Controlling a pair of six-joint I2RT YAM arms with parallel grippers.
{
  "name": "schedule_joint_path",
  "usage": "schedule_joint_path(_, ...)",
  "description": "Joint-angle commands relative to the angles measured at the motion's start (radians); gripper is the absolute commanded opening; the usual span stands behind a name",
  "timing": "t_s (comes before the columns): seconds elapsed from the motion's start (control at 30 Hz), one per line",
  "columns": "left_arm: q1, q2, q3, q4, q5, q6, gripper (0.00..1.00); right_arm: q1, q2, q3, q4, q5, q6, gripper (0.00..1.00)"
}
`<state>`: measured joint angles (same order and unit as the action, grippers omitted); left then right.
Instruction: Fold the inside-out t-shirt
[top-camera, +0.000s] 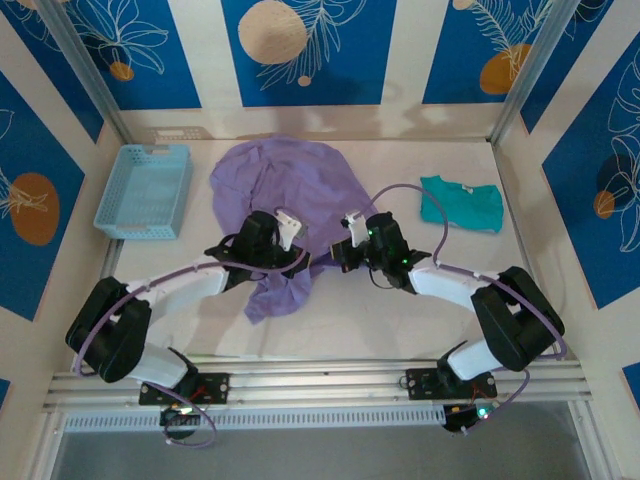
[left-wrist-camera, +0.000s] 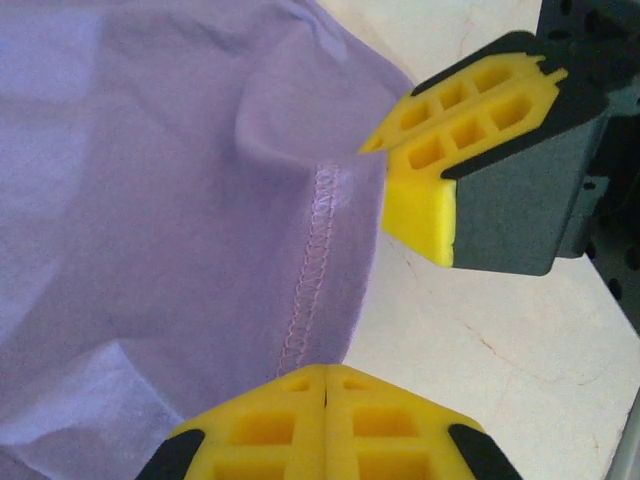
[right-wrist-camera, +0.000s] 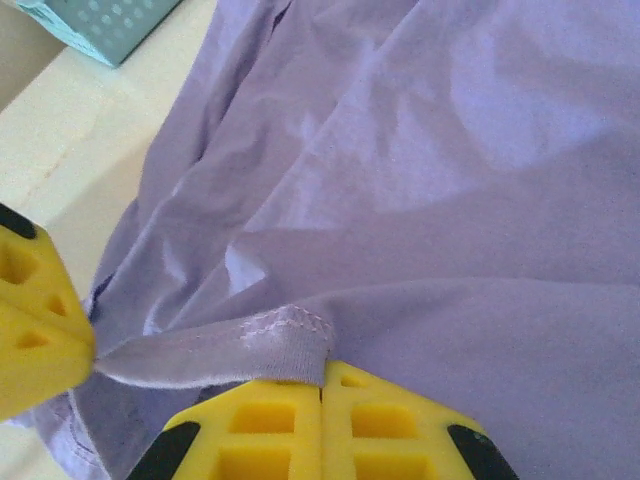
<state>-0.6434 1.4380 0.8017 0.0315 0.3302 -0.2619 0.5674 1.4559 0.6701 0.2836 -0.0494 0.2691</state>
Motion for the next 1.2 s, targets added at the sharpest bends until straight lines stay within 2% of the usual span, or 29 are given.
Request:
schedule_joint_path(0.0,0.007,0.025,-0.025,0.088,-0.005,0.027,0.09,-0.022,-0.022,0.048,-0.007,-0.081,0.090,0.00)
schedule_joint_path(0.23,0.003,0.075,-0.016,0.135,0.019,0.030,0.38,-0.034,-0.009,0.084,-0.054,-0.130,0.159,0.00)
schedule_joint_path(0.4,-0.006,0.101,-0.003,0.156,0.041,0.038,0.54,-0.039,-0.004,0.098,-0.070,-0.147,0.195,0.00)
schedule_joint_path(0.57,-0.016,0.132,0.009,0.170,0.011,0.055,0.68,-0.052,-0.002,0.102,-0.064,-0.179,0.238,0.00)
schedule_joint_path(0.6,-0.016,0.141,0.014,0.176,0.012,0.054,0.76,-0.053,-0.003,0.102,-0.063,-0.184,0.244,0.00)
schedule_joint_path(0.73,-0.022,0.183,0.045,0.183,0.003,0.062,0.79,-0.059,-0.004,0.103,-0.055,-0.200,0.266,0.00)
schedule_joint_path(0.8,-0.021,0.208,0.060,0.192,-0.011,0.061,0.76,-0.061,-0.007,0.100,-0.052,-0.202,0.271,0.00)
schedule_joint_path(0.87,-0.021,0.226,0.075,0.196,-0.024,0.061,0.66,-0.064,-0.011,0.097,-0.060,-0.199,0.272,0.00)
schedule_joint_path(0.93,-0.019,0.233,0.083,0.198,-0.033,0.057,0.49,-0.067,-0.022,0.096,-0.086,-0.175,0.270,0.00)
schedule_joint_path(1.03,-0.012,0.215,0.078,0.208,-0.035,0.040,0.07,-0.071,-0.043,0.106,-0.182,-0.084,0.263,0.00)
schedule_joint_path(1.07,-0.010,0.205,0.076,0.207,-0.041,0.034,0.00,-0.074,-0.054,0.110,-0.220,-0.049,0.262,0.07)
schedule_joint_path(1.1,-0.004,0.188,0.071,0.201,-0.055,0.023,0.00,-0.079,-0.068,0.117,-0.269,-0.005,0.261,0.22)
schedule_joint_path(1.17,0.005,0.158,0.064,0.182,-0.069,0.006,0.00,-0.105,-0.110,0.120,-0.353,0.066,0.248,0.46)
